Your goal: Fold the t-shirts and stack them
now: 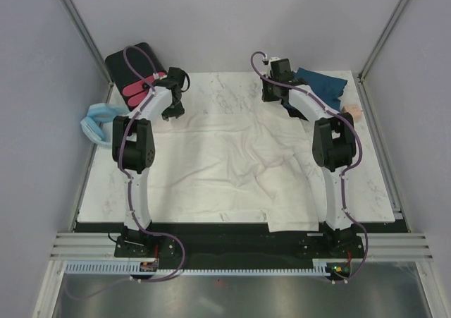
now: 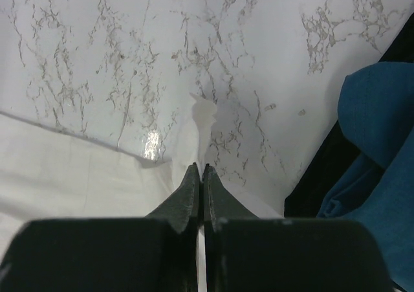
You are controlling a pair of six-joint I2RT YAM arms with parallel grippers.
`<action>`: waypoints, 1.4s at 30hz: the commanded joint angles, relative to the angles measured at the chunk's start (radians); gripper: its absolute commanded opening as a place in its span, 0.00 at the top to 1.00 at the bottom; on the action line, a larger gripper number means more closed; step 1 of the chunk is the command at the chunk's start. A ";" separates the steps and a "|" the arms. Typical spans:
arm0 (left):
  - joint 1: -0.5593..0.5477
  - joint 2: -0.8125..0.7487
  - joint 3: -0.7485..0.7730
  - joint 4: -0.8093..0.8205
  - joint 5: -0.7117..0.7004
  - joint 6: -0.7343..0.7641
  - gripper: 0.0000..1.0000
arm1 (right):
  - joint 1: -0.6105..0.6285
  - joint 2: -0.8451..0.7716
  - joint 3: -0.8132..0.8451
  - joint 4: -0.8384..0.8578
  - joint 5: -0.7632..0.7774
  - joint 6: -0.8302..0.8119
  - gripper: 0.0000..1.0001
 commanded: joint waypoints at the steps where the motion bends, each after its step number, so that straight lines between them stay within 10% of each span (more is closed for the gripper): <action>1: 0.021 0.001 0.050 0.009 -0.089 -0.076 0.52 | -0.003 -0.076 -0.032 0.006 -0.018 -0.002 1.00; 27: 0.110 0.179 0.280 -0.091 -0.089 -0.162 0.52 | -0.011 -0.156 -0.113 0.009 -0.099 0.007 1.00; 42: 0.119 0.126 0.102 -0.110 -0.129 -0.176 0.54 | -0.040 -0.171 -0.126 0.018 -0.147 0.030 1.00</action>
